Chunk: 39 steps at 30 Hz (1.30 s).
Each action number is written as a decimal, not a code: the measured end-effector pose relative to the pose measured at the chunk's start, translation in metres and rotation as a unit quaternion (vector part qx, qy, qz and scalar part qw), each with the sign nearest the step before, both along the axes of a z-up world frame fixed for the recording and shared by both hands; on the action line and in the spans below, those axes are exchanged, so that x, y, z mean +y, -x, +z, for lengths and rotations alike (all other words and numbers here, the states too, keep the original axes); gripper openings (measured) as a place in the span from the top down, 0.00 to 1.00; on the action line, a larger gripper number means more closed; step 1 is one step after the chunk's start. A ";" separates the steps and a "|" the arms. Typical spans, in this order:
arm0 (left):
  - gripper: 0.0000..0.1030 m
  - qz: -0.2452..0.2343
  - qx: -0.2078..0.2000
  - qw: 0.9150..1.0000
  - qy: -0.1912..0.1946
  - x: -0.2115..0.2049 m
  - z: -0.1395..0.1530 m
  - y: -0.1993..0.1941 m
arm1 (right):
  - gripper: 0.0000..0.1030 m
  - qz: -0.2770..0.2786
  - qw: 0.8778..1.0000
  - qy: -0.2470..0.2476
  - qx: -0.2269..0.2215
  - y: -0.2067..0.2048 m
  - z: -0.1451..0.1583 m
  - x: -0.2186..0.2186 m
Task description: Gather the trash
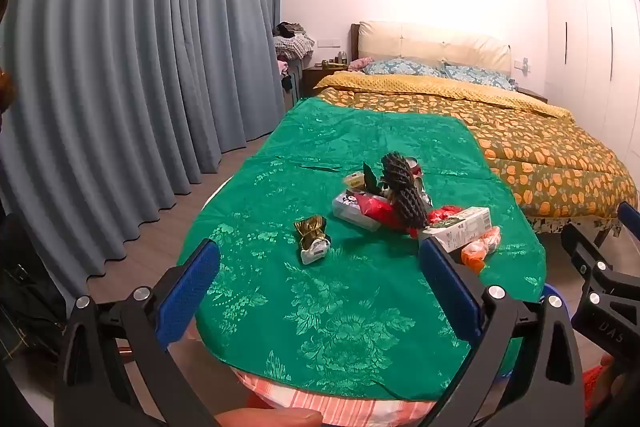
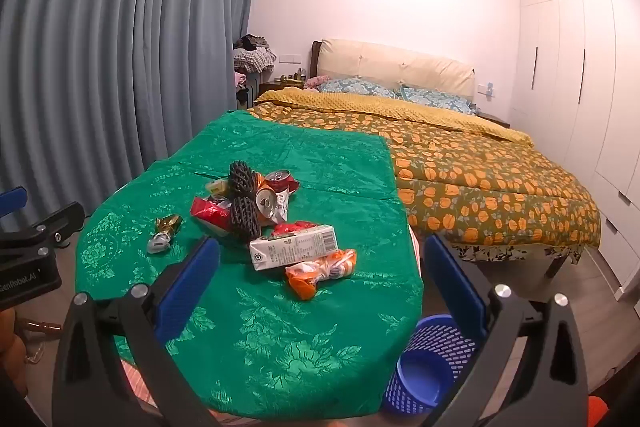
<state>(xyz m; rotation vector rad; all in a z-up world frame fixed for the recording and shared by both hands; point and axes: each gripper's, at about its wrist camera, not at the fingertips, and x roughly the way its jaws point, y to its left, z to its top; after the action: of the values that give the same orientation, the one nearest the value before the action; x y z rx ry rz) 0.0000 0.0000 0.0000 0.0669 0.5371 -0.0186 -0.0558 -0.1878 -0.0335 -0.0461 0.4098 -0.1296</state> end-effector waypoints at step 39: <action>0.04 0.000 0.005 1.000 -0.003 -0.003 -0.009 0.000 | 0.04 -0.001 1.000 0.000 0.001 0.002 -0.001 -0.001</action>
<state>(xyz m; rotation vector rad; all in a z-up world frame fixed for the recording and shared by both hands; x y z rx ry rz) 0.0000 -0.0028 -0.0094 0.0730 0.5469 -0.0178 -0.0578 -0.1886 -0.0343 -0.0461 0.4119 -0.1306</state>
